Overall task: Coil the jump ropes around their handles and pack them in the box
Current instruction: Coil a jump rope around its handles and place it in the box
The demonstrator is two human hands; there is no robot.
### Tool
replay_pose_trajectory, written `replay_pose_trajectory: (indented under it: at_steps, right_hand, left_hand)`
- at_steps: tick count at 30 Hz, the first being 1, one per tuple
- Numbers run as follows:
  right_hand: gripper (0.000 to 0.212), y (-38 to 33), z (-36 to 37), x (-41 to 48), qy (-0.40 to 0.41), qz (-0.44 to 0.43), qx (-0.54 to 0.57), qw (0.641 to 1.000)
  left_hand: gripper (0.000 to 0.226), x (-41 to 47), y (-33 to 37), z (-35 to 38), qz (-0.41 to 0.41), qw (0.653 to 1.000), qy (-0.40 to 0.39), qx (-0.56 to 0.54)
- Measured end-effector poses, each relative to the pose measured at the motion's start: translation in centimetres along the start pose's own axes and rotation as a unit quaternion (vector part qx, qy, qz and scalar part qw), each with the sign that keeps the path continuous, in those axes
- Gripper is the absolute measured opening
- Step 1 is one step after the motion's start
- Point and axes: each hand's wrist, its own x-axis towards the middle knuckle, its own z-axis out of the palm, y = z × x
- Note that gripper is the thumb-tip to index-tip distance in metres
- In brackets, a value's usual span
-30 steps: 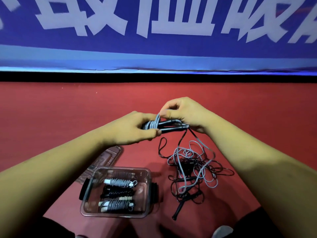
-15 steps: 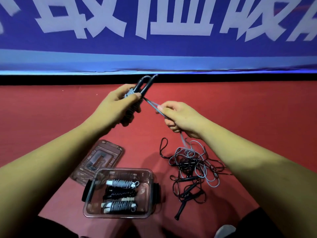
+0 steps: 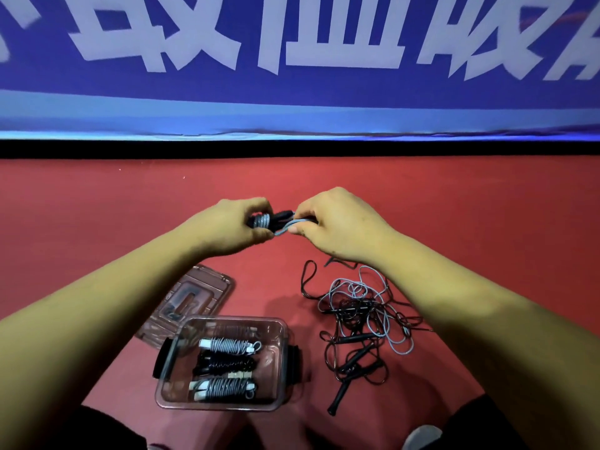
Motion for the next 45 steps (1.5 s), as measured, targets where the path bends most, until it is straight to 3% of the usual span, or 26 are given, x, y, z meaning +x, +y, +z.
replay_pose_trajectory:
  at_steps: [3,12,15,18,22,25,27,32,37,39,42,45]
  right_hand:
    - [0.02,0.4,0.1,0.1,0.012,-0.007,0.012,1.0]
    - [0.016,1.8,0.1,0.8,0.026,0.014,0.107,0.994]
    - [0.015,2.1,-0.1,1.0,0.035,0.018,0.133,0.99]
    - [0.009,2.6,-0.4,0.9,0.032,0.03,0.209,0.977]
    - [0.009,3.2,-0.5,0.7,0.016,0.055,0.309,0.949]
    - [0.016,3.5,0.3,0.6,-0.057,0.106,0.416,0.901]
    - [0.016,3.4,0.9,0.6,-0.117,0.117,0.456,0.875]
    - [0.021,2.6,1.3,0.6,-0.144,0.107,0.362,0.915]
    - [0.017,1.1,1.7,0.6,-0.149,0.11,0.318,0.93]
    - [0.016,0.3,1.8,0.6,-0.154,0.115,0.314,0.93]
    - [0.018,-0.9,1.6,0.7,-0.139,0.074,0.205,0.966]
    - [0.021,-1.6,0.9,0.9,-0.111,0.044,0.156,0.981]
  left_hand:
    - [0.024,-0.4,1.2,0.8,0.038,0.996,-0.057,0.057]
    - [0.045,-1.5,3.3,1.5,0.07,0.99,-0.059,0.105]
    - [0.029,-1.7,3.4,1.5,0.073,0.994,-0.06,0.048]
    - [0.011,-2.1,3.6,1.2,0.096,0.988,-0.087,-0.081]
    - [0.028,-2.4,3.8,0.3,0.111,0.969,-0.041,-0.219]
    - [0.033,-2.6,4.2,-0.6,0.116,0.931,-0.034,-0.344]
    - [0.032,-2.6,4.2,-1.1,0.106,0.925,-0.02,-0.364]
    - [0.01,-2.3,3.1,-2.1,0.043,0.929,0.017,-0.368]
    - [0.017,-1.3,1.3,-2.3,-0.004,0.947,0.05,-0.317]
    - [0.023,-0.8,0.2,-2.3,-0.021,0.966,0.065,-0.248]
    - [0.027,-0.4,-0.7,-1.9,-0.024,0.989,0.08,-0.118]
    - [0.029,-0.2,-0.6,-1.4,-0.018,0.992,0.12,0.018]
